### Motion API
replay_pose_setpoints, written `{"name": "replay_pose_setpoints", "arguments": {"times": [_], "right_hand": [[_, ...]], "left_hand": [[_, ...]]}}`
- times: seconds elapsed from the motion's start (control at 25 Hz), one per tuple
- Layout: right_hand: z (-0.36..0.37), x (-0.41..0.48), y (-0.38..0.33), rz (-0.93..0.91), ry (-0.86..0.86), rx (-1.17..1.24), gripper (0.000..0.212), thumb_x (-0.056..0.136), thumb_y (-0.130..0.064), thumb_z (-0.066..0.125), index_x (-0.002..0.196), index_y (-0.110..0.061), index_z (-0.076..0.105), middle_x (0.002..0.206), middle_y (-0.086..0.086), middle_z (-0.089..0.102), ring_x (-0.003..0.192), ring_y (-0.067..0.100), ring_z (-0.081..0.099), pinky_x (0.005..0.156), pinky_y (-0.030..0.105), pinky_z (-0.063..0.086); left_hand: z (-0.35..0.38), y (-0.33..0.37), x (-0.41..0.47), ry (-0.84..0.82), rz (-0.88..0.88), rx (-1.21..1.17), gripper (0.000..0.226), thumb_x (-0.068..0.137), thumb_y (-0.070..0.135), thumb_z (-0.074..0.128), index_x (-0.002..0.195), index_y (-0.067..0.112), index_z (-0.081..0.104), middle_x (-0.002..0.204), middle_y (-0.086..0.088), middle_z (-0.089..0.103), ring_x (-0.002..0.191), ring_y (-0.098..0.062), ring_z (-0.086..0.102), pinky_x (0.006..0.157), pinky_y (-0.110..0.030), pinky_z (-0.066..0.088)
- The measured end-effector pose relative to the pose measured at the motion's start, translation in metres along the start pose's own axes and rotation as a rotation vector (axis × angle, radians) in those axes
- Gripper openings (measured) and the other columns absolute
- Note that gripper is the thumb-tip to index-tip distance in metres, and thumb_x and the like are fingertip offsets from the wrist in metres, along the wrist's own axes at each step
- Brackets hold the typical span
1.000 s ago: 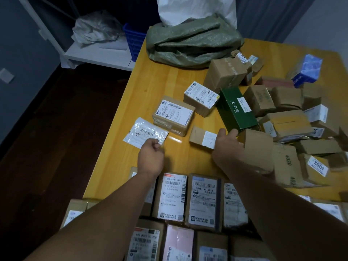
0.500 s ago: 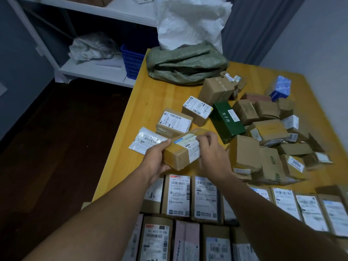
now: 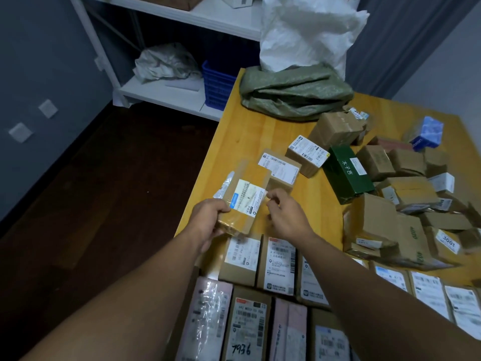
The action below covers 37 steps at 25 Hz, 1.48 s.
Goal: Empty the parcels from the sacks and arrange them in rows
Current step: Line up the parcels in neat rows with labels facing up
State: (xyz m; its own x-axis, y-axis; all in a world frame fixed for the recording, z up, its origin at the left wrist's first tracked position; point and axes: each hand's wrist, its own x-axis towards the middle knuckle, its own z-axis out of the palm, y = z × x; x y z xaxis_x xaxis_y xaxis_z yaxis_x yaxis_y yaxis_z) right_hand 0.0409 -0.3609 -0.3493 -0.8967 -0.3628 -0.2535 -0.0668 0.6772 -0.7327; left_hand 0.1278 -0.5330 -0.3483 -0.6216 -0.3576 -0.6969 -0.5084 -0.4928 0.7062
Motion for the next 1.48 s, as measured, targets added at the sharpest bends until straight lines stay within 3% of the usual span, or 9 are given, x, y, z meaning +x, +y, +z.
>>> {"name": "replay_pose_setpoints", "arguments": {"times": [0.16, 0.28, 0.4, 0.52, 0.68, 0.92, 1.12, 1.36, 1.48], "right_hand": [[0.031, 0.003, -0.021, 0.1, -0.18, 0.101, 0.02, 0.098, -0.021, 0.044, 0.112, -0.028, 0.057, 0.098, 0.005, 0.067, 0.083, 0.029, 0.068, 0.074, 0.046, 0.055], [0.054, 0.002, -0.031, 0.153, -0.303, 0.128, 0.026, 0.098, -0.014, 0.043, 0.119, -0.021, 0.056, 0.103, 0.014, 0.067, 0.082, 0.032, 0.069, 0.069, 0.044, 0.054], [0.072, -0.001, -0.031, 0.164, -0.355, 0.108, 0.023, 0.096, -0.005, 0.04, 0.108, -0.017, 0.055, 0.088, 0.018, 0.068, 0.074, 0.031, 0.066, 0.063, 0.04, 0.049], [0.086, -0.002, -0.025, 0.185, -0.371, 0.059, 0.023, 0.094, -0.004, 0.041, 0.107, -0.012, 0.059, 0.08, 0.01, 0.068, 0.073, 0.03, 0.068, 0.062, 0.04, 0.052], [0.092, -0.003, -0.019, 0.242, -0.376, 0.05, 0.023, 0.093, 0.0, 0.044, 0.101, -0.015, 0.059, 0.085, 0.019, 0.071, 0.073, 0.029, 0.068, 0.061, 0.038, 0.053], [0.107, -0.002, -0.016, 0.257, -0.367, 0.005, 0.02, 0.089, 0.001, 0.044, 0.1, 0.002, 0.06, 0.095, 0.018, 0.07, 0.09, 0.039, 0.07, 0.069, 0.05, 0.058], [0.119, -0.001, -0.02, 0.245, -0.341, 0.032, 0.012, 0.088, -0.004, 0.052, 0.097, 0.001, 0.057, 0.088, 0.015, 0.067, 0.086, 0.038, 0.068, 0.07, 0.052, 0.058], [0.128, -0.001, -0.033, 0.247, -0.37, 0.052, 0.009, 0.089, 0.0, 0.051, 0.089, -0.009, 0.054, 0.082, 0.013, 0.064, 0.074, 0.031, 0.064, 0.063, 0.039, 0.049], [0.14, 0.0, -0.036, 0.233, -0.374, 0.04, 0.009, 0.087, 0.0, 0.051, 0.087, -0.008, 0.054, 0.082, 0.016, 0.061, 0.079, 0.035, 0.064, 0.068, 0.047, 0.055]], "left_hand": [[-0.035, 0.001, -0.001, 0.104, 0.011, 0.057, 0.014, 0.08, 0.006, 0.061, 0.091, 0.009, 0.068, 0.089, -0.005, 0.073, 0.071, -0.018, 0.064, 0.057, -0.026, 0.048], [-0.06, 0.001, 0.001, 0.168, 0.014, 0.178, 0.012, 0.077, 0.007, 0.064, 0.087, 0.008, 0.069, 0.092, -0.009, 0.073, 0.075, -0.022, 0.065, 0.063, -0.027, 0.048], [-0.07, -0.007, 0.005, 0.15, -0.034, 0.267, 0.016, 0.073, 0.009, 0.067, 0.089, 0.006, 0.069, 0.096, -0.012, 0.073, 0.082, -0.026, 0.067, 0.071, -0.03, 0.053], [-0.074, -0.02, 0.014, 0.114, -0.102, 0.323, 0.033, 0.061, 0.017, 0.069, 0.092, 0.006, 0.069, 0.099, -0.012, 0.074, 0.093, -0.031, 0.069, 0.09, -0.043, 0.057], [-0.078, -0.041, 0.032, 0.073, -0.203, 0.342, 0.045, 0.053, 0.023, 0.067, 0.095, 0.005, 0.068, 0.105, -0.015, 0.072, 0.098, -0.037, 0.068, 0.092, -0.056, 0.054], [-0.077, -0.046, 0.039, 0.093, -0.2, 0.57, 0.038, 0.092, 0.003, 0.057, 0.127, -0.01, 0.058, 0.132, -0.026, 0.059, 0.123, -0.038, 0.057, 0.09, -0.036, 0.051], [-0.088, -0.049, 0.044, 0.103, -0.131, 0.611, 0.038, 0.087, 0.001, 0.063, 0.125, -0.002, 0.059, 0.124, -0.021, 0.064, 0.112, -0.037, 0.063, 0.09, -0.037, 0.055], [-0.098, -0.049, 0.052, 0.168, -0.044, 0.568, 0.037, 0.085, -0.005, 0.059, 0.119, 0.009, 0.063, 0.114, -0.01, 0.066, 0.103, -0.028, 0.063, 0.082, -0.03, 0.05], [-0.103, -0.05, 0.059, 0.22, -0.018, 0.651, 0.041, 0.089, -0.002, 0.051, 0.127, 0.008, 0.061, 0.123, -0.013, 0.065, 0.103, -0.028, 0.06, 0.079, -0.028, 0.045]]}}
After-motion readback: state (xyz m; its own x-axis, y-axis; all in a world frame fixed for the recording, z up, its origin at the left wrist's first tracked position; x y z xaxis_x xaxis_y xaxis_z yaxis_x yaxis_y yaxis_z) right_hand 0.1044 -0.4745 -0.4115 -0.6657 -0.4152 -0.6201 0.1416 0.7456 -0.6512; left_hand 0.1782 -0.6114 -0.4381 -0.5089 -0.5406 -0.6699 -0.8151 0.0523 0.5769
